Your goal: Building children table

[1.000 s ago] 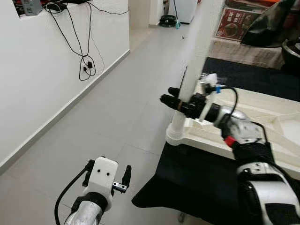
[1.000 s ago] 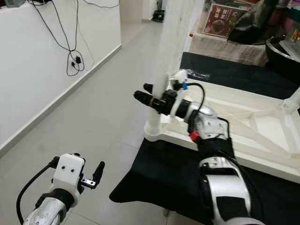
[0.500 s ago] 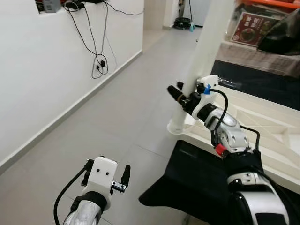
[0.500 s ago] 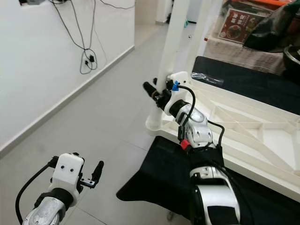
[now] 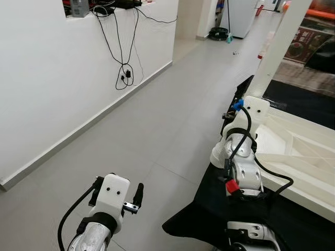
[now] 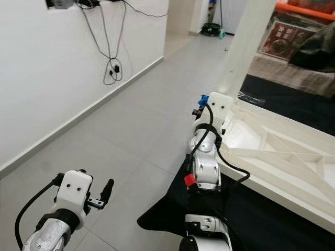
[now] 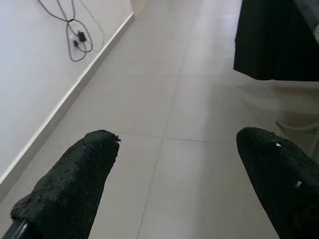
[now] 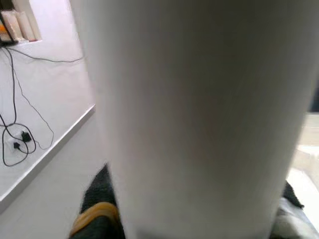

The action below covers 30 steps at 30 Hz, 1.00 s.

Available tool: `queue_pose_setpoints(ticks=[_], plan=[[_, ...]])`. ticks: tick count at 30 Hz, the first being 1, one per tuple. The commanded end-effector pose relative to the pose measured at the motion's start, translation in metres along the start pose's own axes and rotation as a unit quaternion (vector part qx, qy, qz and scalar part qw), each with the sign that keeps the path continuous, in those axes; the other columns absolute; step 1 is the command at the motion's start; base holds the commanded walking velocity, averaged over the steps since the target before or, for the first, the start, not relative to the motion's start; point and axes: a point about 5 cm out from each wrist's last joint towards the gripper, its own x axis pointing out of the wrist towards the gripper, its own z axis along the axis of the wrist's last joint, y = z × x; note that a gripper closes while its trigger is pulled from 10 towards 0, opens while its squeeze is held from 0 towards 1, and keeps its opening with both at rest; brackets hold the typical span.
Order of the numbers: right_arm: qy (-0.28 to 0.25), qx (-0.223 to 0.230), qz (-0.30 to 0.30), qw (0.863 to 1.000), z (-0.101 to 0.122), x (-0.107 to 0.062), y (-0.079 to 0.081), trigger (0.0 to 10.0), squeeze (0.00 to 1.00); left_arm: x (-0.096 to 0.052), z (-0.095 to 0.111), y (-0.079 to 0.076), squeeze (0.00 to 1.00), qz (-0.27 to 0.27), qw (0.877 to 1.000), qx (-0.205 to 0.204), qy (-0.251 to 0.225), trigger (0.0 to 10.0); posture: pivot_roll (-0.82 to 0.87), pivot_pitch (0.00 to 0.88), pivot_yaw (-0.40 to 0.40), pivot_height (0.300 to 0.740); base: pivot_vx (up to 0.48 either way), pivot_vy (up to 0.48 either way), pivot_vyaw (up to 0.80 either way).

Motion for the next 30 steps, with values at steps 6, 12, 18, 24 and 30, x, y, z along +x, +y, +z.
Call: queue_pose_setpoints(ticks=[6,12,18,24,30], plan=[[-0.012,0.011,0.025,1.0,-0.002,-0.002,0.005,10.0,1.0,0.002,-0.002,-0.001,0.0,-0.002,1.0,-0.002,0.006,10.0,0.13,0.086,-0.077,0.74,0.0,0.0,0.0],[-0.061,-0.003,0.096,0.994,0.014,0.024,-0.021,10.0,0.0,0.004,-0.002,-0.001,0.0,-0.003,1.0,-0.006,0.007,10.0,0.12,0.097,-0.077,0.74,0.0,0.0,0.0],[-0.027,0.028,0.267,0.963,0.016,0.041,-0.037,10.0,0.0,0.005,-0.002,-0.002,0.0,-0.003,1.0,-0.008,0.007,10.0,0.12,0.098,-0.079,0.74,0.0,0.0,0.0],[0.046,0.06,0.472,0.878,0.012,0.037,-0.027,10.0,0.0,0.005,-0.001,-0.001,0.0,-0.001,1.0,-0.008,0.006,10.0,0.13,0.103,-0.08,0.74,0.0,0.0,0.0],[0.088,0.066,0.629,0.769,0.006,0.02,-0.011,10.0,0.0,0.005,0.0,0.0,0.0,-0.002,1.0,-0.005,0.003,10.0,0.13,0.102,-0.082,0.74,0.0,0.0,0.0]])
